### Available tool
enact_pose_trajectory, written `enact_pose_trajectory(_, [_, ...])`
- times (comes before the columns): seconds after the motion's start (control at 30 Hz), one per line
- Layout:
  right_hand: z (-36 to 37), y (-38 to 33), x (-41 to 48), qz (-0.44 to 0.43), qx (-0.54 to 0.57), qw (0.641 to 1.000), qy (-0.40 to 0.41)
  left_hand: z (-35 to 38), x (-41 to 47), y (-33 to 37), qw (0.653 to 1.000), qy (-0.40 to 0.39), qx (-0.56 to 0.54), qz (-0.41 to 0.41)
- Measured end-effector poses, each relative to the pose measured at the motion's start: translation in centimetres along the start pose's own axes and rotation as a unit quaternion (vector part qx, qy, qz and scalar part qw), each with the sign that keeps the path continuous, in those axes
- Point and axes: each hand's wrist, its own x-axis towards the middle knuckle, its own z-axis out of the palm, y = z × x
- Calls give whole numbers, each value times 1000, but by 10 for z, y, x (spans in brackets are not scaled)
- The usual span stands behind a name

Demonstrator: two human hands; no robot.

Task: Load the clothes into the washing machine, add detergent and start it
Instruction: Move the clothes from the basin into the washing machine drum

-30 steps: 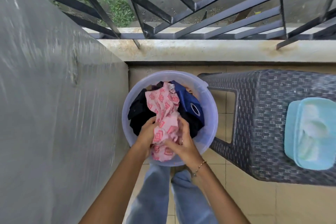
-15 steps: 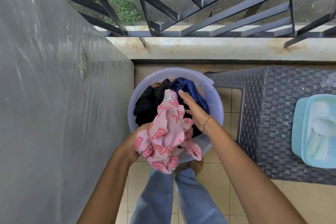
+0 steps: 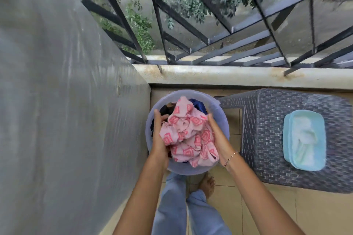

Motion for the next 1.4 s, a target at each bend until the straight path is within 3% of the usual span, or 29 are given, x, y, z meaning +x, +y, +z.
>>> enact_pose_trajectory(0.1, [9,-25,-36,-29,-19,999,17,15,-36,18,997,33,-60,25])
enact_pose_trajectory(0.2, [25,-53,-76,-73,-35,997,9,29,-77,38,993,4,-83,85])
enact_pose_trajectory(0.3, [46,-85,-119,-125,-47,991,-5,42,-128,59,989,-40,-23,138])
enact_pose_trajectory(0.5, [98,-137,-195,-211,-59,975,-25,59,-207,112,970,-33,46,238])
enact_pose_trajectory(0.77, [181,-177,-258,-253,-48,965,-56,46,-280,185,946,-15,44,322])
enact_pose_trajectory(0.93, [239,-175,-283,-300,-124,946,-18,0,-321,222,927,-33,-7,374])
enact_pose_trajectory(1.17, [373,-124,-303,-417,-202,886,-13,-123,-358,272,914,35,-12,403])
enact_pose_trajectory(1.27, [422,-99,-300,-455,-232,860,10,-174,-369,294,899,3,-7,439])
enact_pose_trajectory(1.4, [475,-71,-295,-454,-273,848,28,-242,-362,314,877,-77,79,468])
